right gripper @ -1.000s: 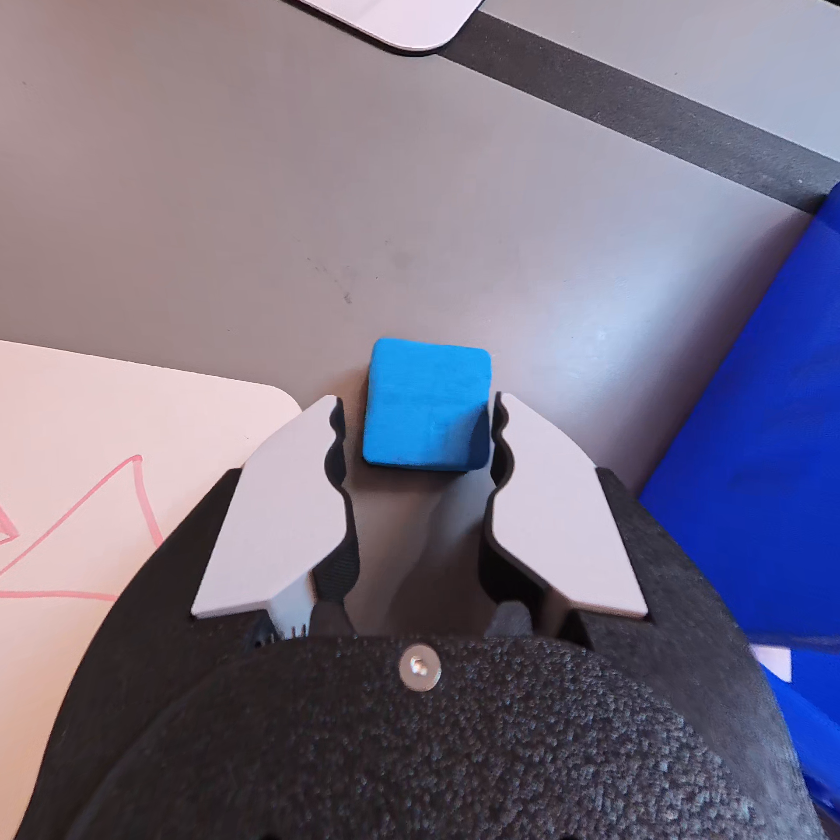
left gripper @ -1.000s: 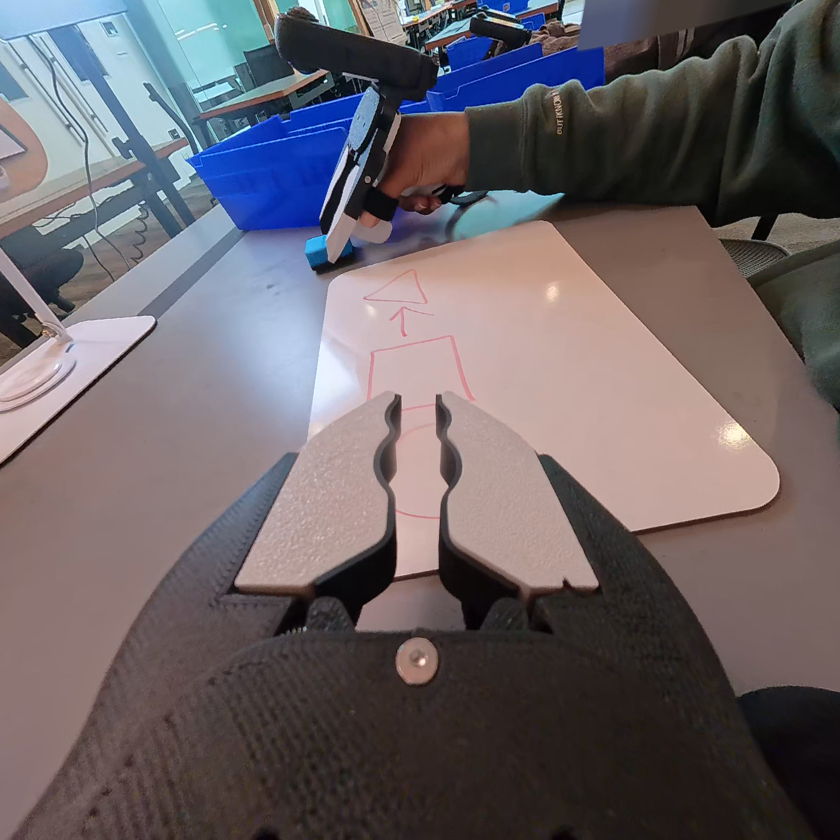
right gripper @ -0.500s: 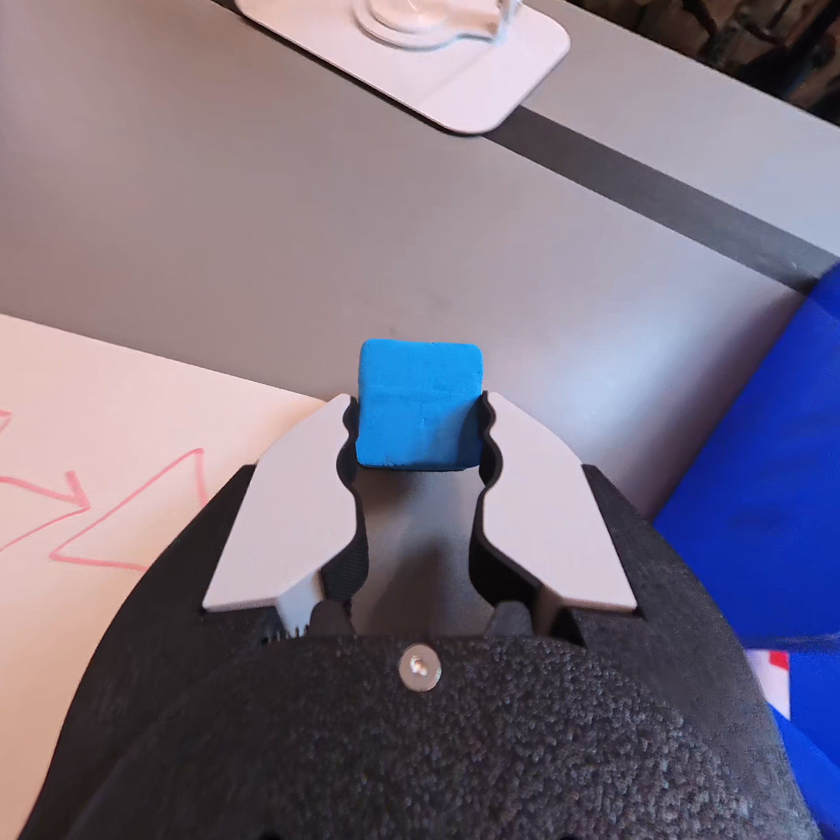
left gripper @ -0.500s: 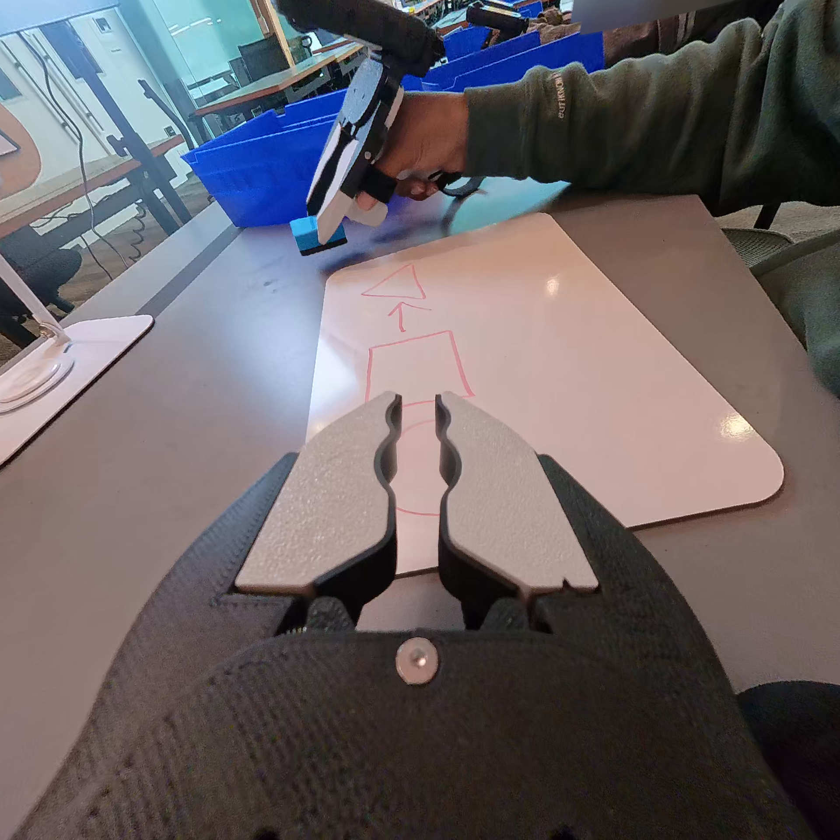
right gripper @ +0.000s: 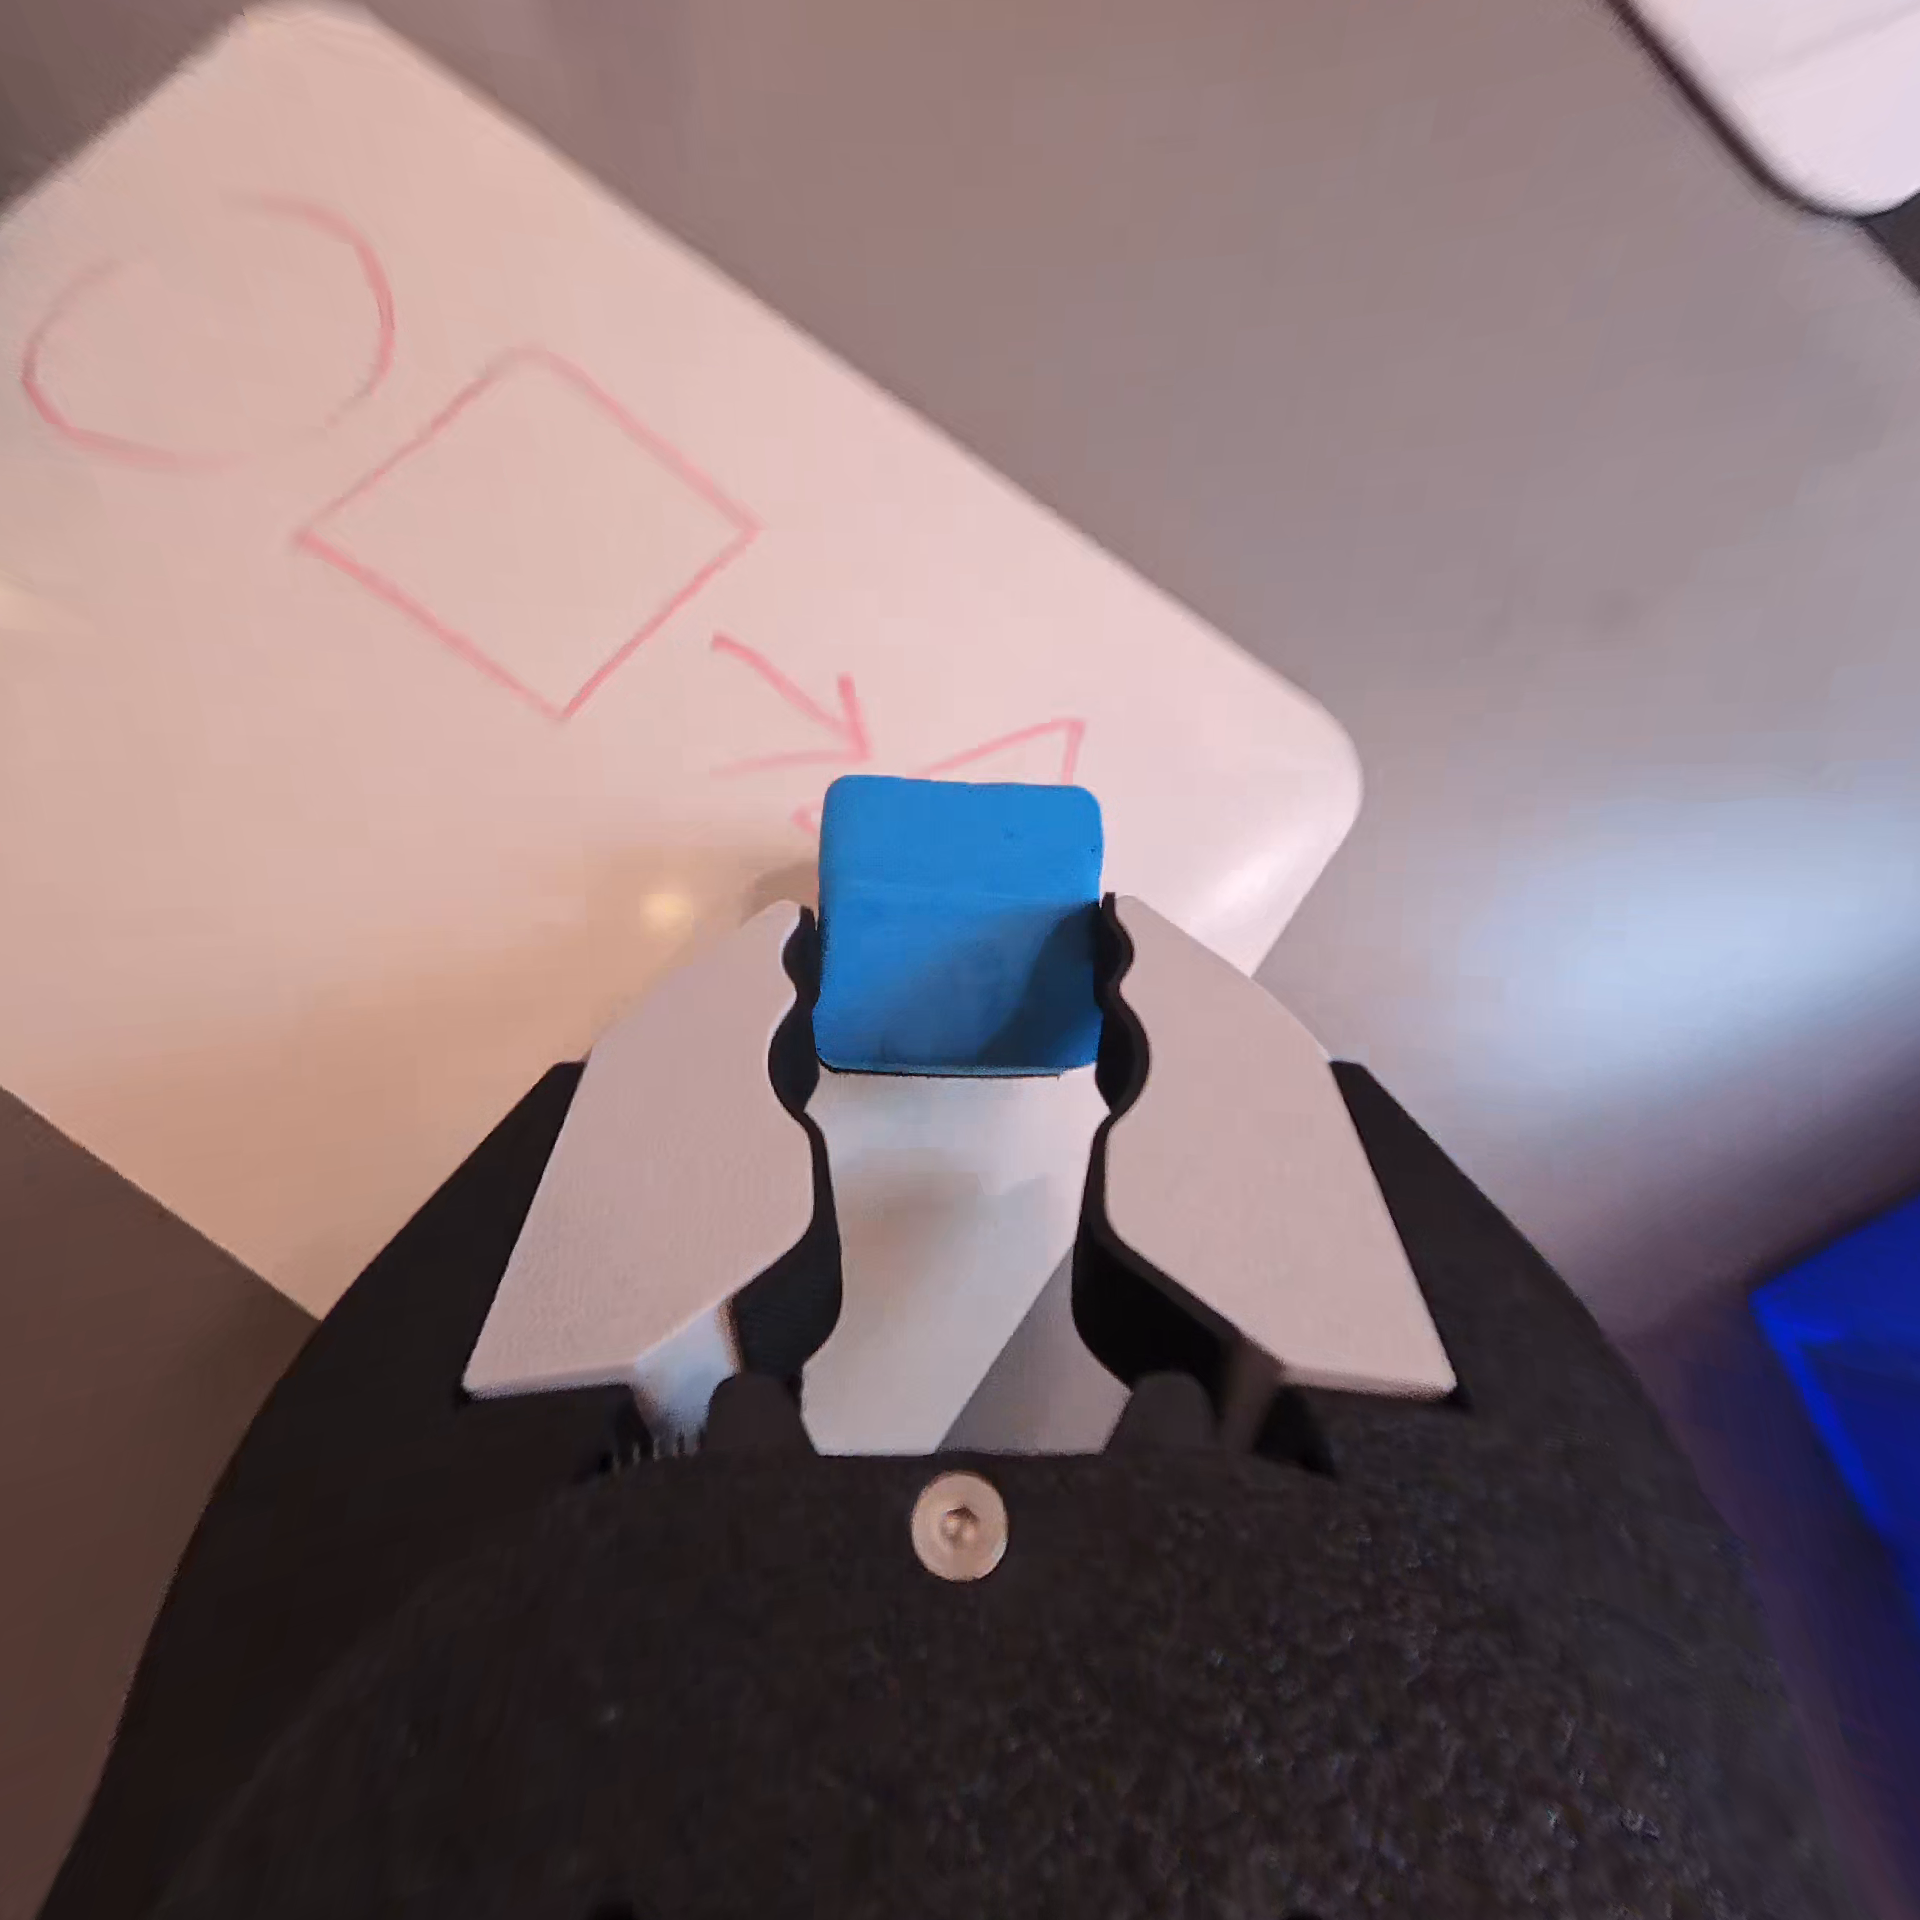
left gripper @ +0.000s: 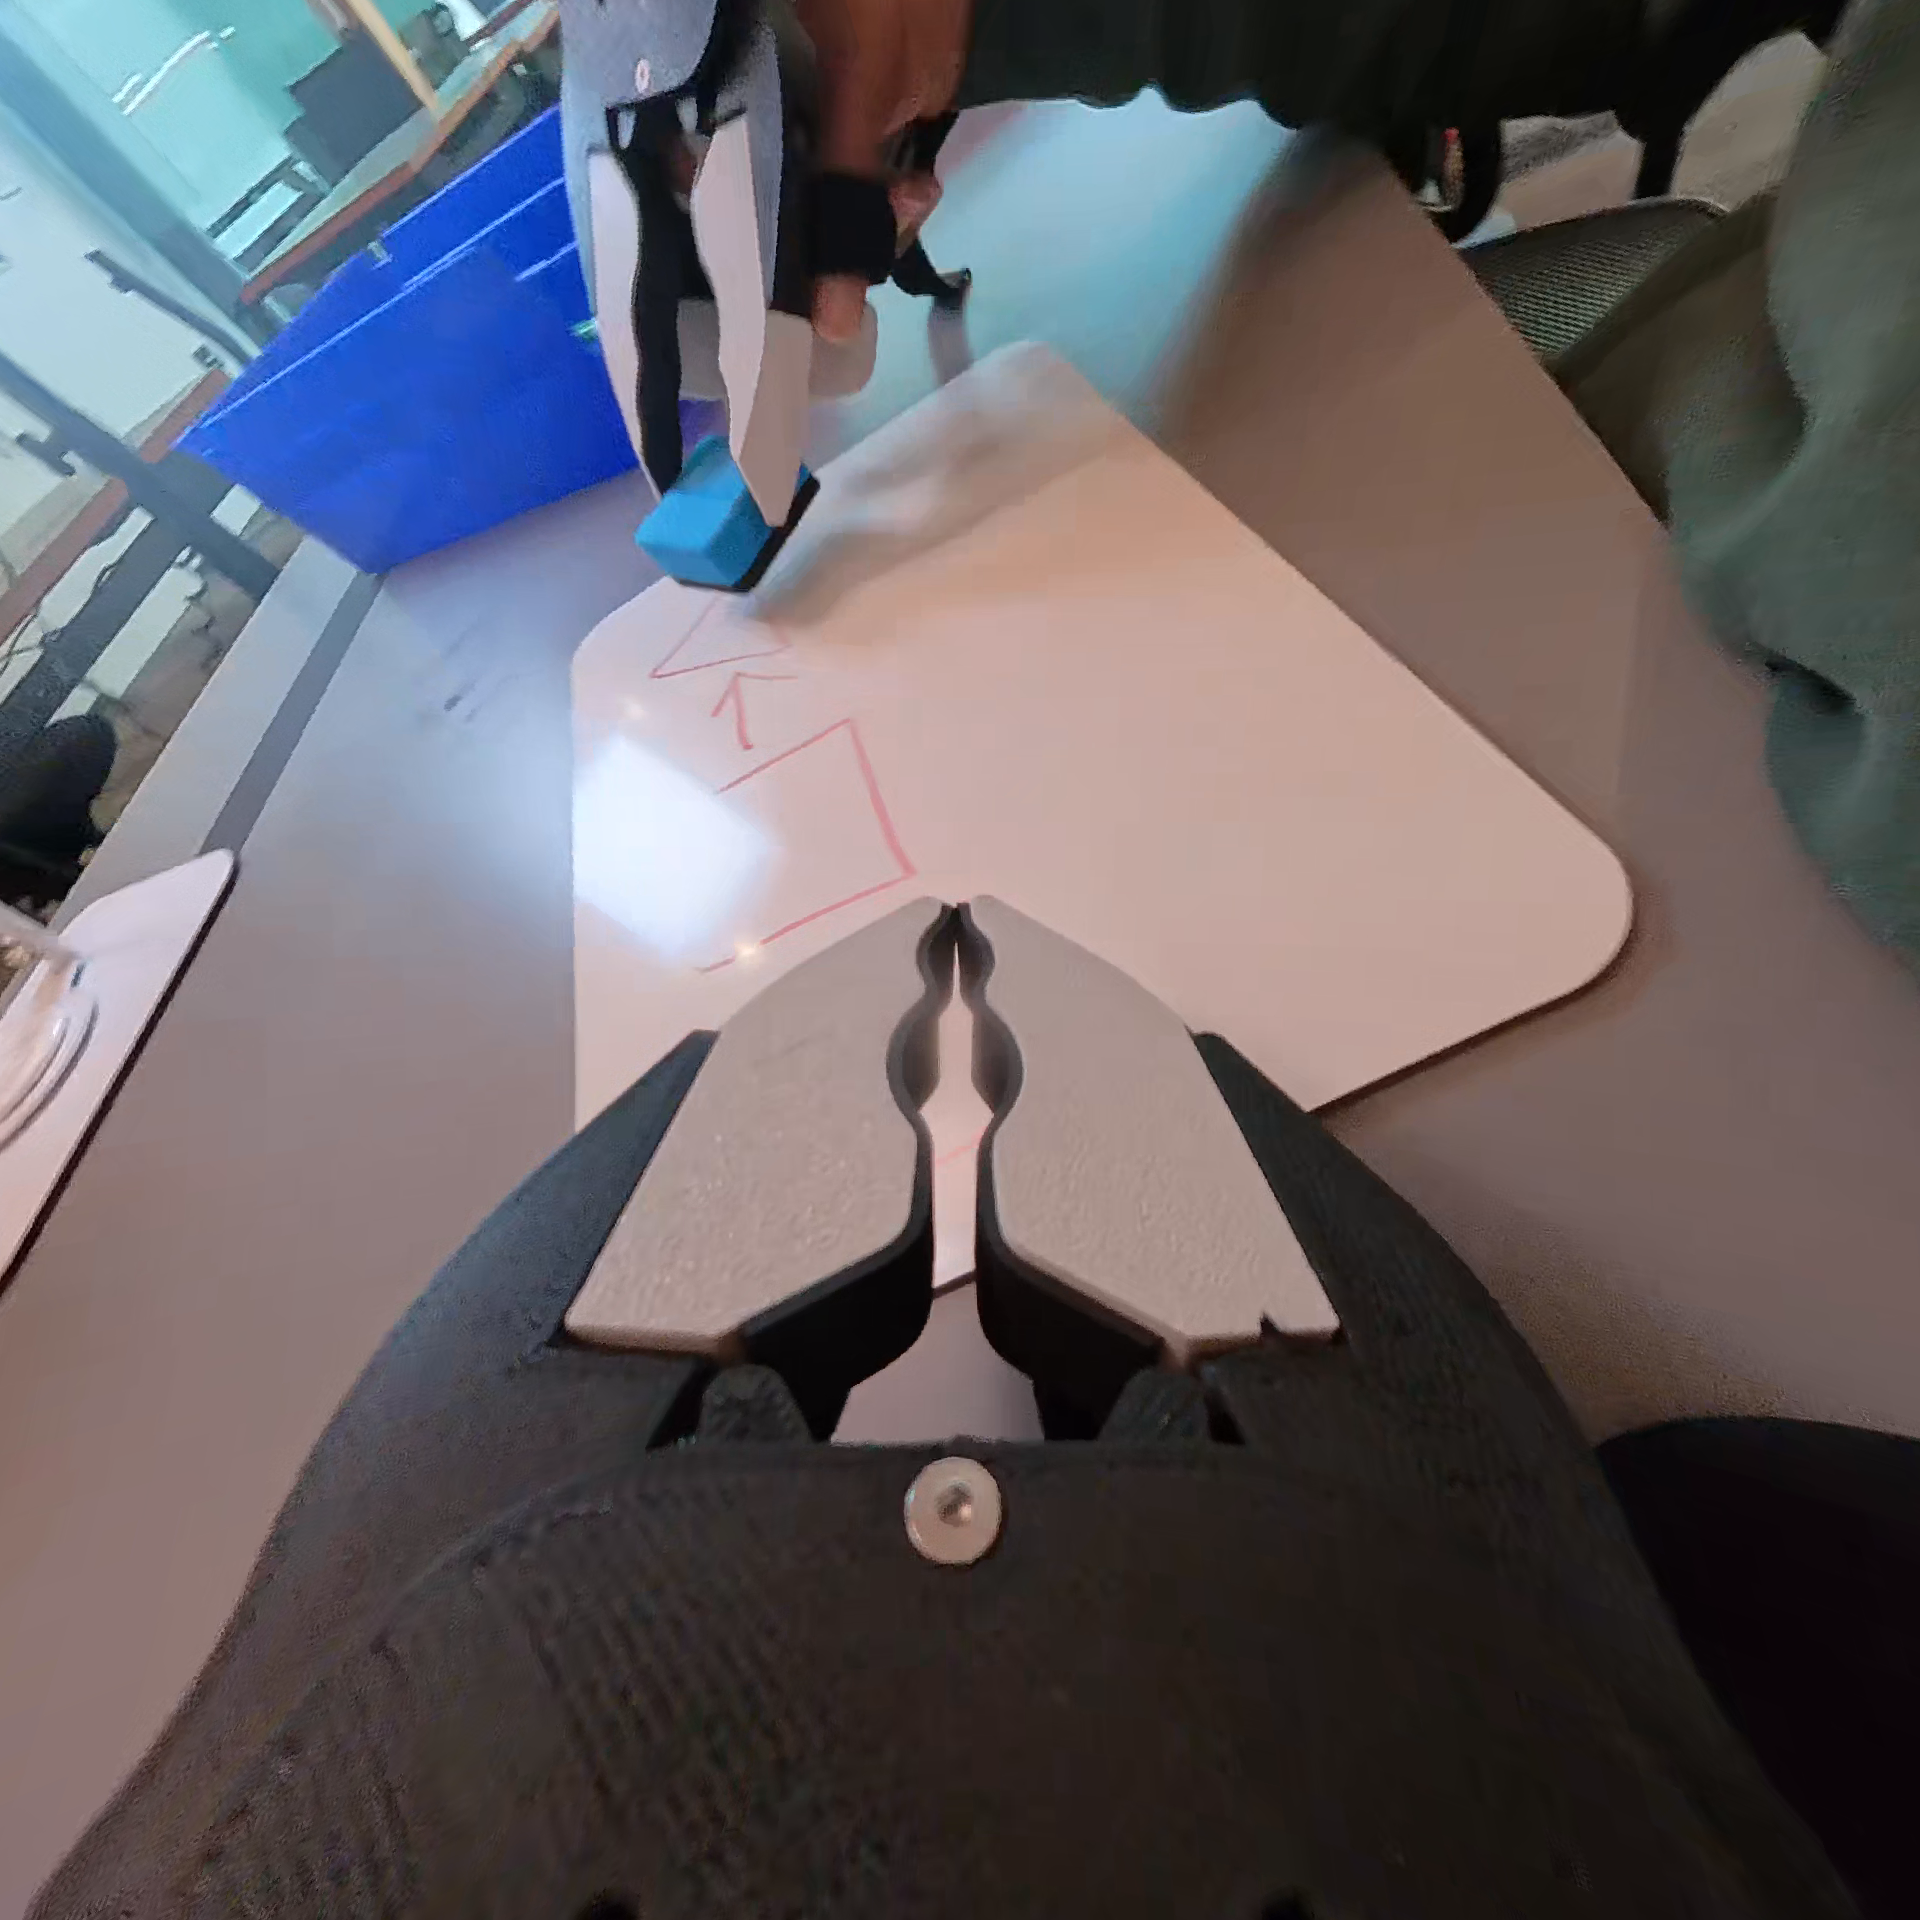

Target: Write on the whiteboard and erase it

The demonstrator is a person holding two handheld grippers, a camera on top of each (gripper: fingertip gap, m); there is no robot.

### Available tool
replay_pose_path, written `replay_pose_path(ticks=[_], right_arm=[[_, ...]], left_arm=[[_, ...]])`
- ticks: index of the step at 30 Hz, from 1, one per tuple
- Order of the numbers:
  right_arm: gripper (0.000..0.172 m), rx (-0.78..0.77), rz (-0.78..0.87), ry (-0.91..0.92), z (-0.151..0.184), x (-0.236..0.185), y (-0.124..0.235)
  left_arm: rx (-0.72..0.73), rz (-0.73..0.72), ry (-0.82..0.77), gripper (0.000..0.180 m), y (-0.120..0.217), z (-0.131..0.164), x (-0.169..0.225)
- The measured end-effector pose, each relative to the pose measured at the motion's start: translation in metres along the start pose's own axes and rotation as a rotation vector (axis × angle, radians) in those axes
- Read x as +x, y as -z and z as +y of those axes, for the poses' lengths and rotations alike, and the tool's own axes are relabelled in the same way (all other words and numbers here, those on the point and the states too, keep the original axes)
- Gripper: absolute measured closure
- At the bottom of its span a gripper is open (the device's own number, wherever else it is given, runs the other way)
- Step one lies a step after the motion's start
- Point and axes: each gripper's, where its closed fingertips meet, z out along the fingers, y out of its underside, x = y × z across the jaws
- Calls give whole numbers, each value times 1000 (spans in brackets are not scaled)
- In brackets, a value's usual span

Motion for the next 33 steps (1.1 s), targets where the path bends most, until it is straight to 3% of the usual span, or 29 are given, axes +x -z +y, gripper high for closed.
replay_pose_path(ticks=[3,12,17,20,27,29,33], right_arm=[[119,-29,42,23,22,-6,-7],[108,13,12,-49,15,-6,6],[113,-40,-1,-77,16,-2,-2],[121,-44,8,-81,15,0,-9],[122,-62,103,-163,15,42,-15],[122,-45,67,-128,1,27,-25],[122,0,-43,46,-27,-40,-42]], left_arm=[[-31,55,-30,180,-4,-1,14],[-120,129,84,180,-2,-5,30],[-235,205,232,180,-4,6,42],[-332,240,238,180,-3,18,52],[-343,232,226,180,-8,16,53],[-349,218,214,180,-9,16,51],[-348,215,224,180,-11,16,50]])
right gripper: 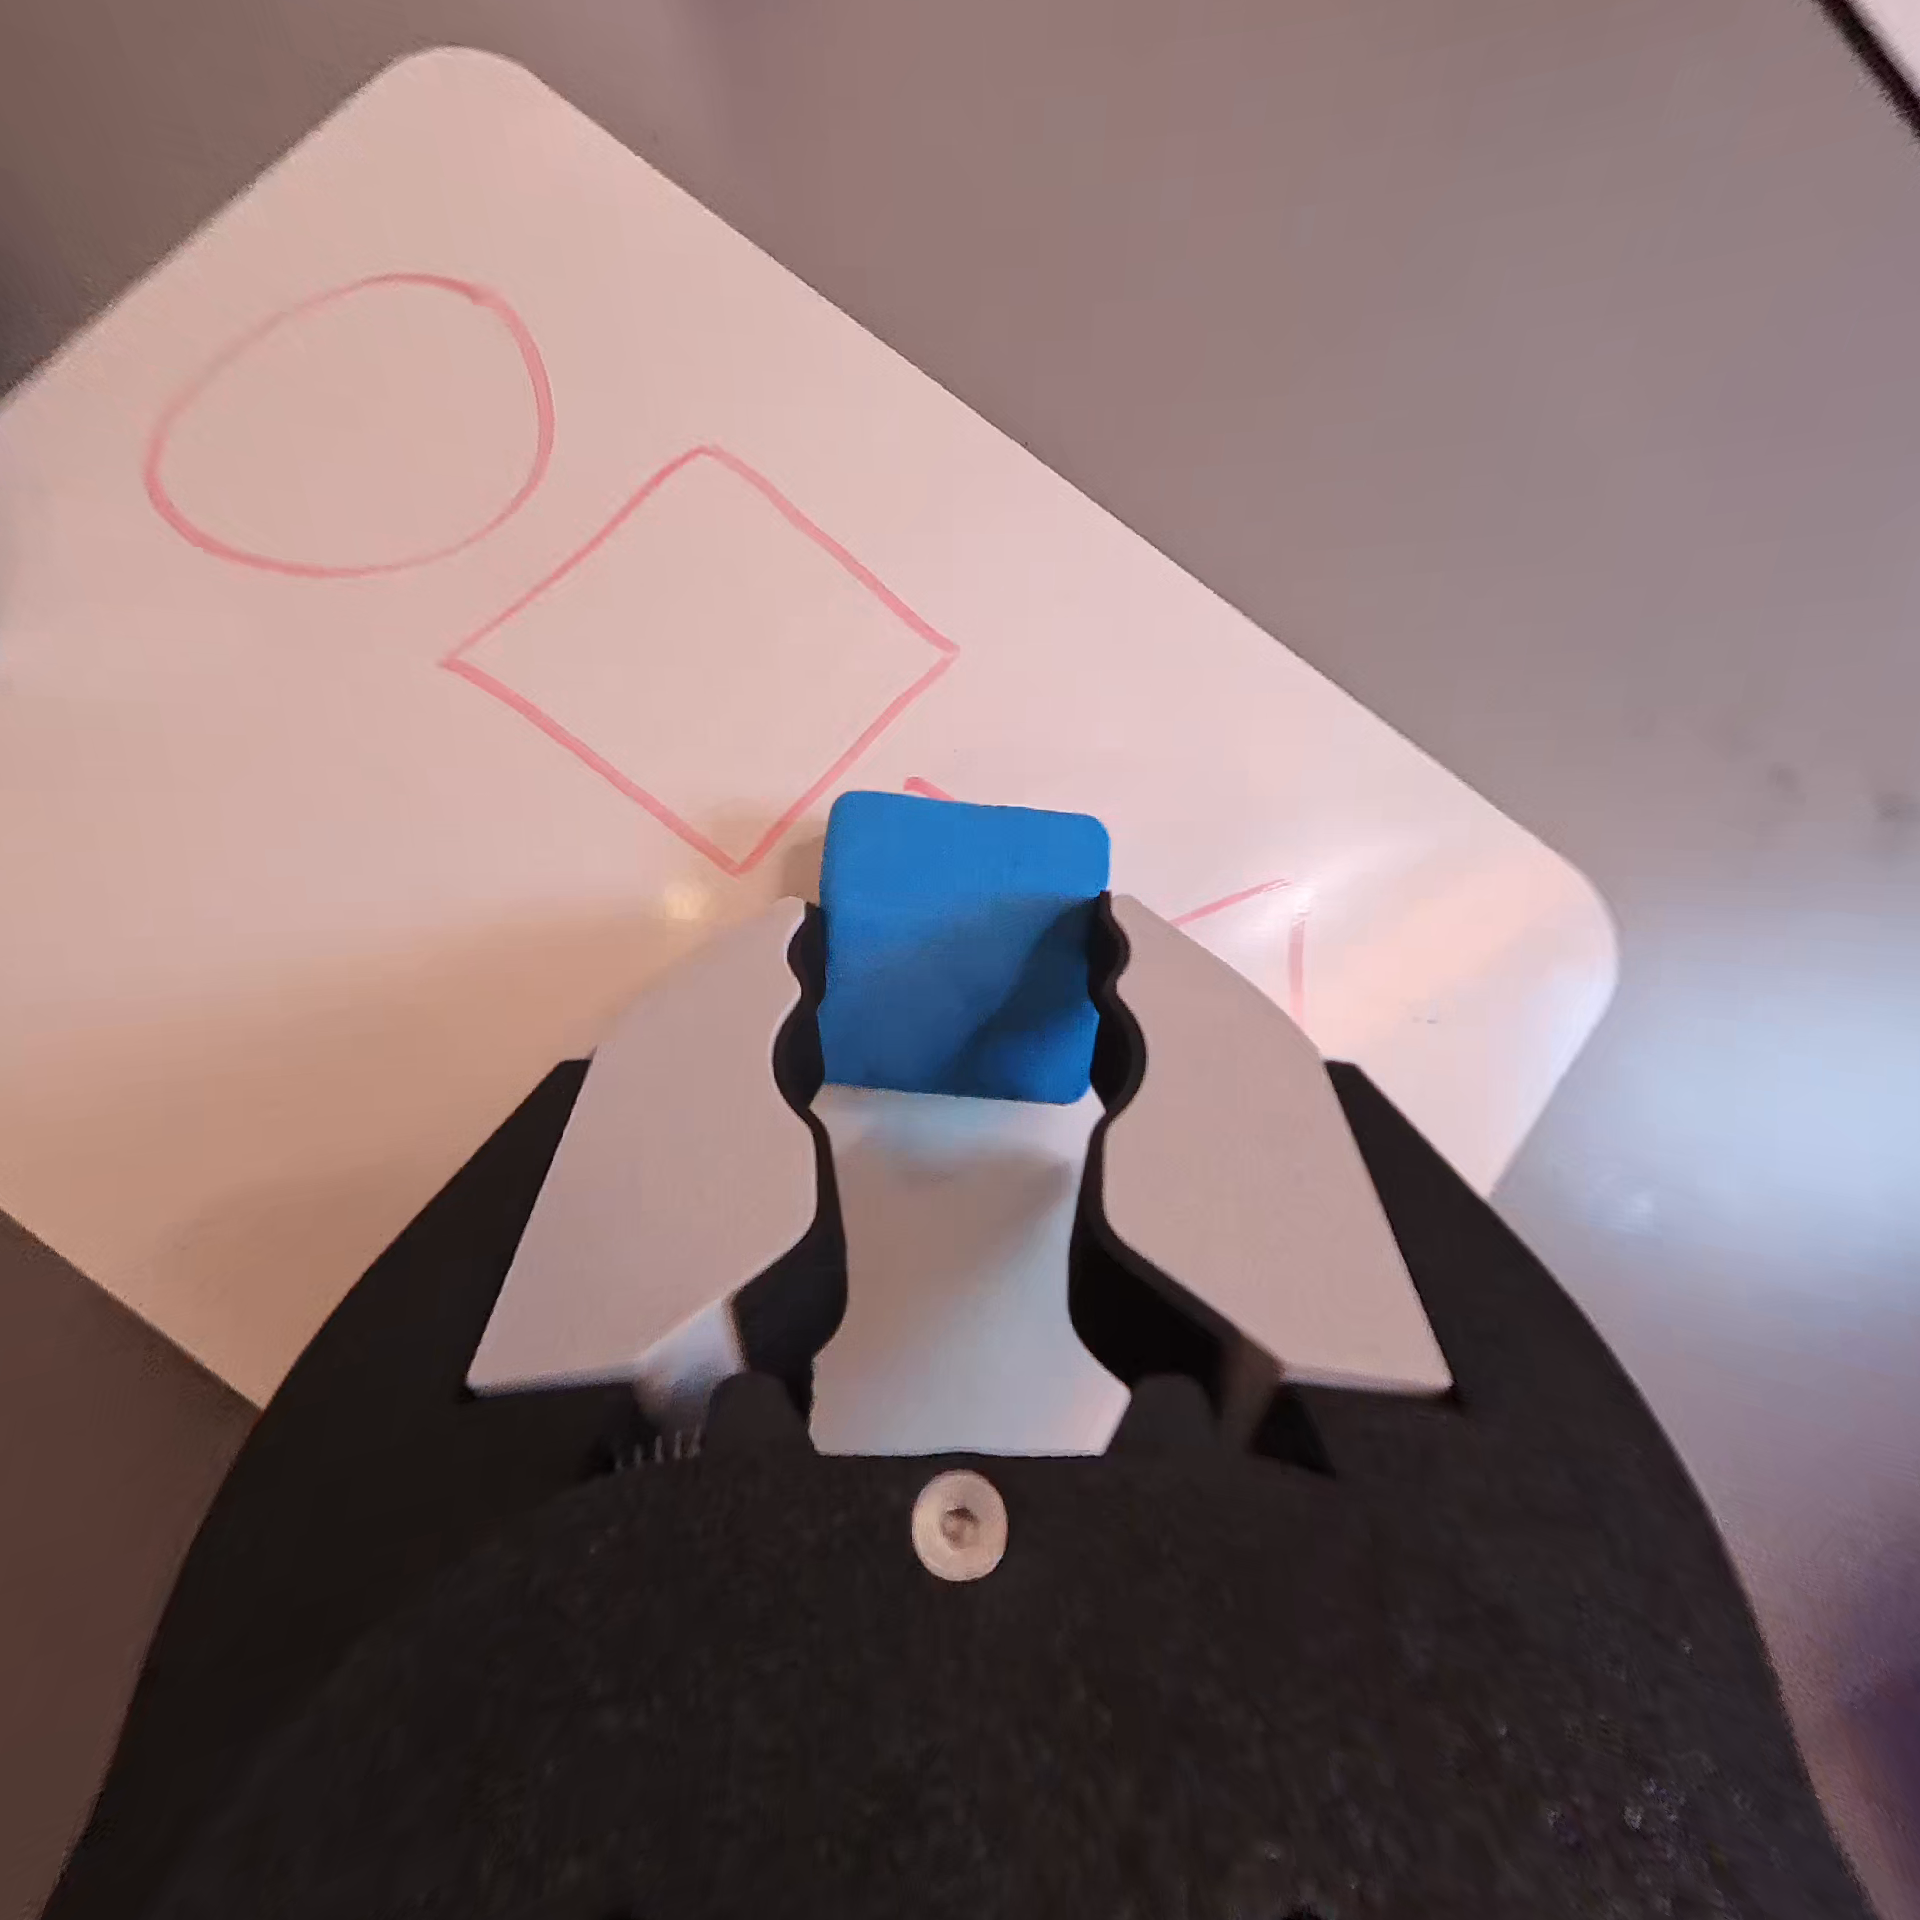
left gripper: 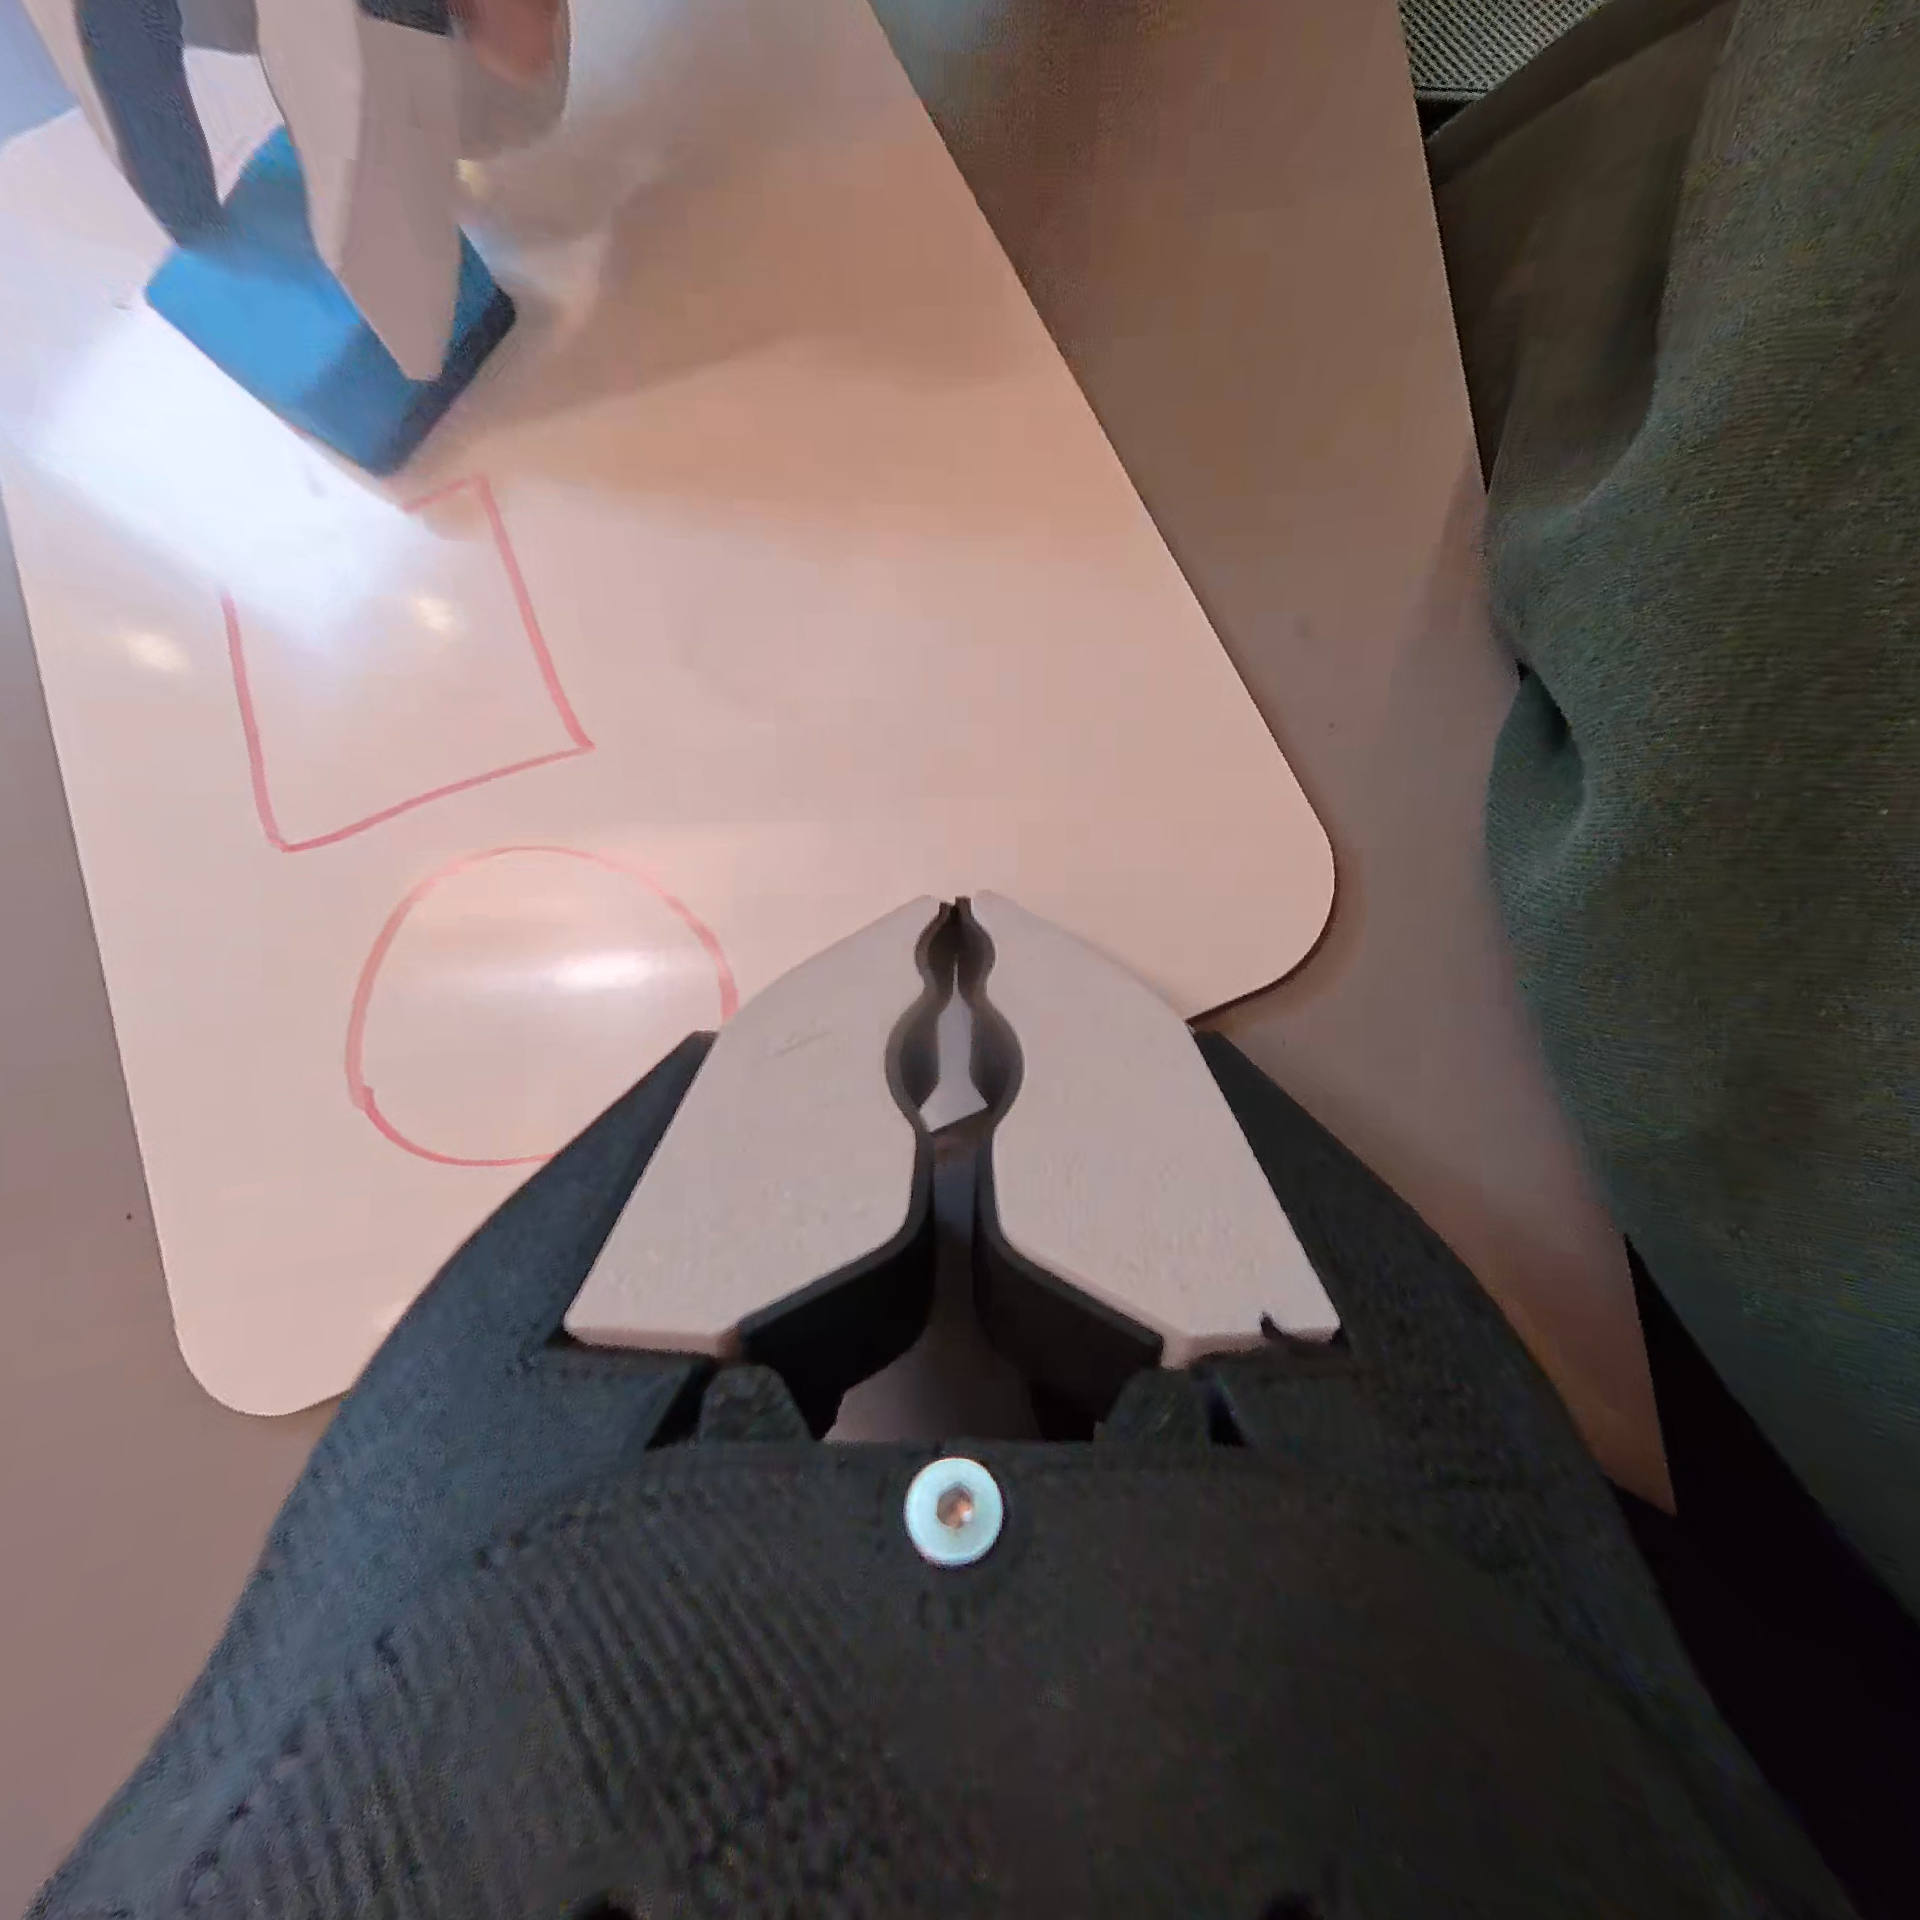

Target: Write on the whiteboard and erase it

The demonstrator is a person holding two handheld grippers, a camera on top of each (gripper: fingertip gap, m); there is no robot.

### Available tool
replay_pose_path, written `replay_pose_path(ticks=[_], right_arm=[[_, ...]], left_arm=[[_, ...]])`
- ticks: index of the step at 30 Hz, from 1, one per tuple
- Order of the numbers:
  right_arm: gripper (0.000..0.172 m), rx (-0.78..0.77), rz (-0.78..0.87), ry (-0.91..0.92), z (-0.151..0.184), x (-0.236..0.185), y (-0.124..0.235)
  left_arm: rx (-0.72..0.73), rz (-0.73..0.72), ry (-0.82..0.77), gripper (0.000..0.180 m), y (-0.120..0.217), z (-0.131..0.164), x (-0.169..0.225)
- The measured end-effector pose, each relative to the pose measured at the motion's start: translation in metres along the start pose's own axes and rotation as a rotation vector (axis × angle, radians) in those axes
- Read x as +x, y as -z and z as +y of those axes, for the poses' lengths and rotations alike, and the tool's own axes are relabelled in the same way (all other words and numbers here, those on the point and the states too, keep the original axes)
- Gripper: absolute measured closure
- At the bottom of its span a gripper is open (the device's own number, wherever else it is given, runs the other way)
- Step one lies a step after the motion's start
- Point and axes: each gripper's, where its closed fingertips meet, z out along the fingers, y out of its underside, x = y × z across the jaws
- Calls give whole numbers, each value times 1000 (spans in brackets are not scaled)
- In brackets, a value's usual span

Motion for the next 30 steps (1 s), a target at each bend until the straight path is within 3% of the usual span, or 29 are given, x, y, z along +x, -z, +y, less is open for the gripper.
replay_pose_path(ticks=[5,7,11,14,17,22,24,27,29,30], right_arm=[[122,-37,164,-261,43,97,25],[122,-33,142,-229,47,81,31],[122,-33,16,-35,19,0,15],[122,3,86,-136,11,45,3],[123,-17,158,-243,25,92,10],[123,-30,-4,-4,-10,-3,-11],[122,-18,7,-44,-18,15,-19],[122,-9,120,-220,2,90,-10],[123,-25,119,-194,10,79,-2],[123,-33,66,-150,6,52,-3]], left_arm=[[-2,-17,-22,180,0,0,-1],[4,-20,-17,180,0,0,-1],[12,17,1,180,-1,0,0],[16,13,-7,180,-2,0,2],[13,2,-7,180,-2,0,1],[10,17,-5,180,-3,0,0],[12,11,-11,180,-3,0,1],[8,-6,-18,180,-2,1,1],[11,0,-16,180,-2,1,1],[13,6,-12,180,-2,1,1]])
